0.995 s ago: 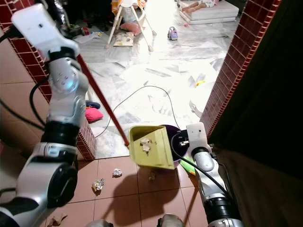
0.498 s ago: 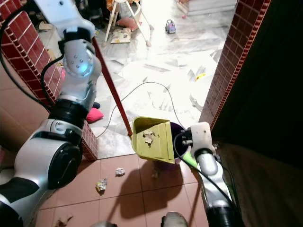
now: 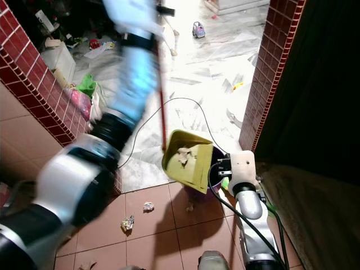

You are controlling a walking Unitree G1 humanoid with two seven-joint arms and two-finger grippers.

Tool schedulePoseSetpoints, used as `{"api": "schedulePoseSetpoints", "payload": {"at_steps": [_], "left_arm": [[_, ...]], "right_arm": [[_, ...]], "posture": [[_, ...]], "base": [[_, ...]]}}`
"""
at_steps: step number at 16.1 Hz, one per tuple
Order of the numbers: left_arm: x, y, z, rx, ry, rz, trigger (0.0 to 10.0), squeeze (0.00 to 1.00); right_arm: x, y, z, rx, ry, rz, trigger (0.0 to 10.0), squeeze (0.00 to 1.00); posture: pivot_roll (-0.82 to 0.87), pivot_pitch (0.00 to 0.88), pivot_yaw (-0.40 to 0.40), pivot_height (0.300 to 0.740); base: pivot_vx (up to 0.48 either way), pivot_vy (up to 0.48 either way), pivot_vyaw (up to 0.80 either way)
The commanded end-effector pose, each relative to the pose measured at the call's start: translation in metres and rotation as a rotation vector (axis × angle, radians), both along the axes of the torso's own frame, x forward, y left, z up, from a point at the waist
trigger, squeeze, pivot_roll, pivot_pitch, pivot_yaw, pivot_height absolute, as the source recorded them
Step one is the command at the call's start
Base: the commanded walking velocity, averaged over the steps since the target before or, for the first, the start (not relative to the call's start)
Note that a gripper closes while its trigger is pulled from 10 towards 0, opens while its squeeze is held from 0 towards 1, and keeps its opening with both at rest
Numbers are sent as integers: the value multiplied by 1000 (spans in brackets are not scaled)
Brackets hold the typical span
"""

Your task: Sweep floor

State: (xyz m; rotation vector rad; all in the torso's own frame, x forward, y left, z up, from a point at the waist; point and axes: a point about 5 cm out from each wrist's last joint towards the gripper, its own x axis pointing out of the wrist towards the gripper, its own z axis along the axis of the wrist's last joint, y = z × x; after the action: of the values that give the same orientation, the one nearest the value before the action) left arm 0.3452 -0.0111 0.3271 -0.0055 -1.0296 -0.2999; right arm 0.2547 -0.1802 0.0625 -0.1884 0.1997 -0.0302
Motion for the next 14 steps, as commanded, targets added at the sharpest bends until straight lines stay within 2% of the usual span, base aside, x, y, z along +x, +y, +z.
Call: {"api": "schedulePoseSetpoints", "payload": {"at_steps": [1,4,5,7,10,12,14], "left_arm": [[-5,-11,-17,113,-21,-51,10000,0],[-28,-37,-48,273,-68,-238,10000,0],[-35,-44,-57,296,-58,-315,10000,0],[-50,-51,-74,404,-120,-418,10000,0],[-58,-50,-94,500,-129,-479,10000,0],[-59,-46,-99,522,-146,-478,10000,0],[-53,-43,-99,510,-114,-456,10000,0]], "right_arm": [[-5,15,-9,113,48,36,10000,0],[-5,15,-6,111,36,43,10000,0],[-4,15,-6,110,35,46,10000,0],[-2,16,-5,105,31,52,10000,0],[0,17,-4,99,25,62,10000,0],[1,17,-4,98,24,62,10000,0],[2,17,-4,94,21,64,10000,0]], "posture": [[-280,0,194,740],[-283,0,192,740],[-281,0,192,740],[-274,0,188,740],[-267,0,184,740],[-267,0,182,740],[-269,0,181,740]], "base": [[0,0,0],[0,0,0],[0,0,0],[0,0,0],[0,0,0],[0,0,0],[0,0,0]]}}
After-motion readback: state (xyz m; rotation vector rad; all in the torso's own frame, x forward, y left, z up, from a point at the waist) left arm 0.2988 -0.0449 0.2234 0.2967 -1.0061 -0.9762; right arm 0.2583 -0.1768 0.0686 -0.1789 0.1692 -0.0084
